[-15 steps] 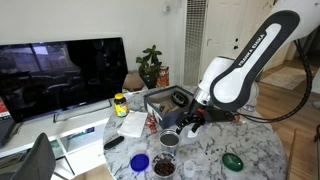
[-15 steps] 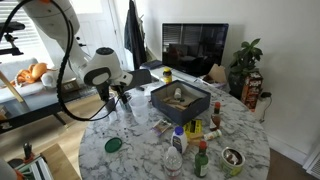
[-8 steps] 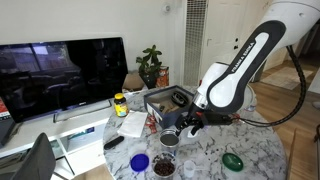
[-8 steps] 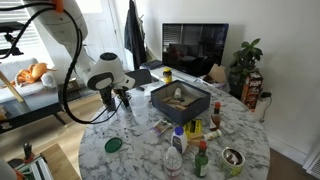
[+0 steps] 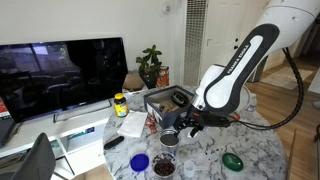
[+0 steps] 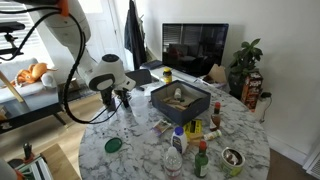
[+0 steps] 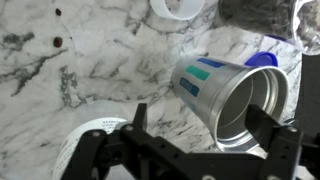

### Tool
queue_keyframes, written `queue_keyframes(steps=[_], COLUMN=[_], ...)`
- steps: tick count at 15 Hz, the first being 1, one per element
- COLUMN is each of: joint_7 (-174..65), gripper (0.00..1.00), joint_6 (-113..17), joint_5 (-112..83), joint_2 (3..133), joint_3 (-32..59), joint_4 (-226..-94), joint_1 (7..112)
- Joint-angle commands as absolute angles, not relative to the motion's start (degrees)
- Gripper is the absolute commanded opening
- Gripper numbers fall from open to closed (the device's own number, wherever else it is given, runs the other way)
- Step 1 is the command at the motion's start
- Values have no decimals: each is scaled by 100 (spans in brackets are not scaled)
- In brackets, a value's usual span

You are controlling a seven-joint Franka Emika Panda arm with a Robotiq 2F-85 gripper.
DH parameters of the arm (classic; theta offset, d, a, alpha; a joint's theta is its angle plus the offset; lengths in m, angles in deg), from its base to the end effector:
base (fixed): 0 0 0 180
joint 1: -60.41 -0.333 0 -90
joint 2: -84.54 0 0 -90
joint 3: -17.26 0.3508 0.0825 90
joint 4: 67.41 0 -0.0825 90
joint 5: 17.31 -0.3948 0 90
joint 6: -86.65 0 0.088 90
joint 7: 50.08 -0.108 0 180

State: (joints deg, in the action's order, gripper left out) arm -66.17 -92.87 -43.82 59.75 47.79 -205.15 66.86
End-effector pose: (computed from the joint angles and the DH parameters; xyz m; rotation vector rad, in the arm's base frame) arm 0.5002 0.1857 0.2078 -2.7055 0.5514 -0.2541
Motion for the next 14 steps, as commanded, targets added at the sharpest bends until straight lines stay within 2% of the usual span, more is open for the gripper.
queue_keyframes(steps=[1,2,3,5,8,13,14], joint_7=[-6772,-6795,-6809,-6846,-6913,-6994,-7006], gripper=[100,95,76,68,41,4,1], joint_6=[-9324,-9328,-9325,-9340,-9308,-9278,-9274], joint_5=[-4512,-4508,-4508,-4508,-4499,-4500,-4502], joint_2=[5835,5822,5807,5785,5778,5779,5780], joint_3=[4701,4693,4697,4677,4607,4523,4513], joint_4=[-20445,-20448,-20447,-20451,-20460,-20470,-20470], joint_1=[6553,6543,6546,6521,6466,6418,6416])
